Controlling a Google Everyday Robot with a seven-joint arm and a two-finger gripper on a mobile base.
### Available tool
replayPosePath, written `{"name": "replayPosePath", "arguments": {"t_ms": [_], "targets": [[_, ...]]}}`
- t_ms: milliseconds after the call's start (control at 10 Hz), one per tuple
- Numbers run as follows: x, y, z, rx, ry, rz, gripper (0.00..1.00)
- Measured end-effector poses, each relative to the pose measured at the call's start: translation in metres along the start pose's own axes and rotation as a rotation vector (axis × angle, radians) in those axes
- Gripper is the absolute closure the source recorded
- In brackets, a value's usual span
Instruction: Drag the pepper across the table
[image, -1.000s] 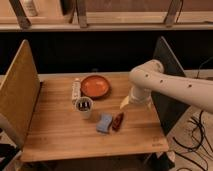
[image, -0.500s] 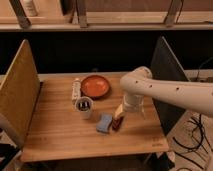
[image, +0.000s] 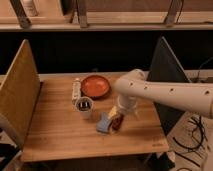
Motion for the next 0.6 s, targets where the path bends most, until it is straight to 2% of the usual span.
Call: {"name": "replayPosePath", "arguments": {"t_ms": [300, 600], "targets": [[0.000, 0.005, 0.026, -0.003, 0.036, -0.006, 0.20], [-0.018, 0.005, 0.051, -0.019, 0.055, 0.021, 0.20]]}}
